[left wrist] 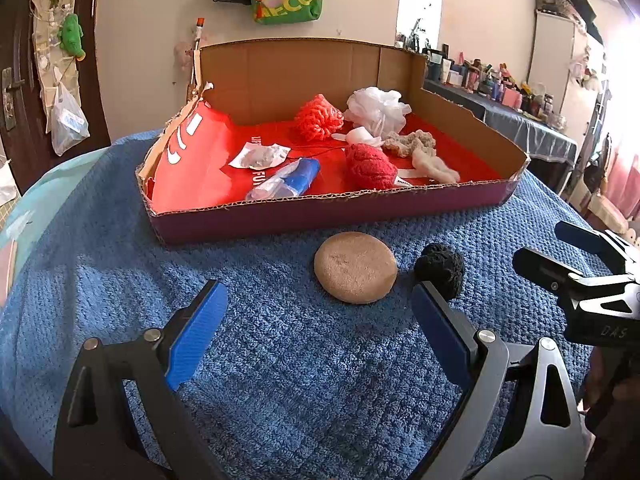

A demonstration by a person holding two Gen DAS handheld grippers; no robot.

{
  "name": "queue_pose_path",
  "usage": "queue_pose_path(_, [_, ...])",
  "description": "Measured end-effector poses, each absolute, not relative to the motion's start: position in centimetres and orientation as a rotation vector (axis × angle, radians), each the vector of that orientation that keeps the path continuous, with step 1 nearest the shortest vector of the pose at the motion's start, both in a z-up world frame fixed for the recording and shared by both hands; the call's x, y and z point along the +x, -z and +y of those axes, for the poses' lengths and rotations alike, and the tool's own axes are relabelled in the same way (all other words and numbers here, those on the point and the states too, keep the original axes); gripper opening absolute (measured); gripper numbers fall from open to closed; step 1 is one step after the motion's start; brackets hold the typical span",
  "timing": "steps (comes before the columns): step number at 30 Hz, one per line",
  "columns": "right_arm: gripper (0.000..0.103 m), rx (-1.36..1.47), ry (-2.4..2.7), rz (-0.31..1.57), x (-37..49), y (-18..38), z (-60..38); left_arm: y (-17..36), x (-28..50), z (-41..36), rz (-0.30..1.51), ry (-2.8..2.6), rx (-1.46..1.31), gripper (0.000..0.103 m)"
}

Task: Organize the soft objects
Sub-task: 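Grasp the tan round sponge with the left tool while the right tool grasps the black pom-pom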

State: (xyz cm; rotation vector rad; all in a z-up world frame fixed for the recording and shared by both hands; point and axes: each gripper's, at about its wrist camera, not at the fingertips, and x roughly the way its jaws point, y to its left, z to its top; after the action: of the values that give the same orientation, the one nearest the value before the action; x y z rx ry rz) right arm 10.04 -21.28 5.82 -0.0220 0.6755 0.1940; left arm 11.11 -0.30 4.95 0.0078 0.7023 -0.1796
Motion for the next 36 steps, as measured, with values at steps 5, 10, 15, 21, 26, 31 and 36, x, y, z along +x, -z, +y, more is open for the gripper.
queue_pose_path(5, [0.103,-0.018,-0.202,0.682,10.4,-5.9,-21.2,-4.9,11.5,-0.4,0.713,0.183,0.015,0.094])
queue_pose_path(10, [0.103,0.002,-0.222,0.692,10.9,-6.1,-21.2,-4.9,12.1,-0.5,0.737,0.208,0.027,0.094])
queue_pose_path(15, [0.103,0.028,-0.288,0.720,11.6,-6.2,-20.9,-5.1,12.8,-0.2,0.757,0.234,0.035,0.094])
queue_pose_path(21, [0.103,0.073,-0.378,0.772,12.6,-5.8,-20.5,-4.8,13.8,0.2,0.792,0.251,0.046,0.094])
queue_pose_path(26, [0.103,0.091,-0.437,0.807,13.2,-5.3,-20.0,-4.6,14.2,0.0,0.809,0.292,0.054,0.094])
queue_pose_path(31, [0.093,0.110,-0.509,0.833,13.7,-5.1,-19.5,-4.3,14.7,-0.7,0.828,0.341,0.075,0.086])
queue_pose_path(36, [0.084,0.116,-0.568,0.859,14.2,-4.8,-18.9,-3.9,15.3,-1.3,0.853,0.368,0.091,0.077])
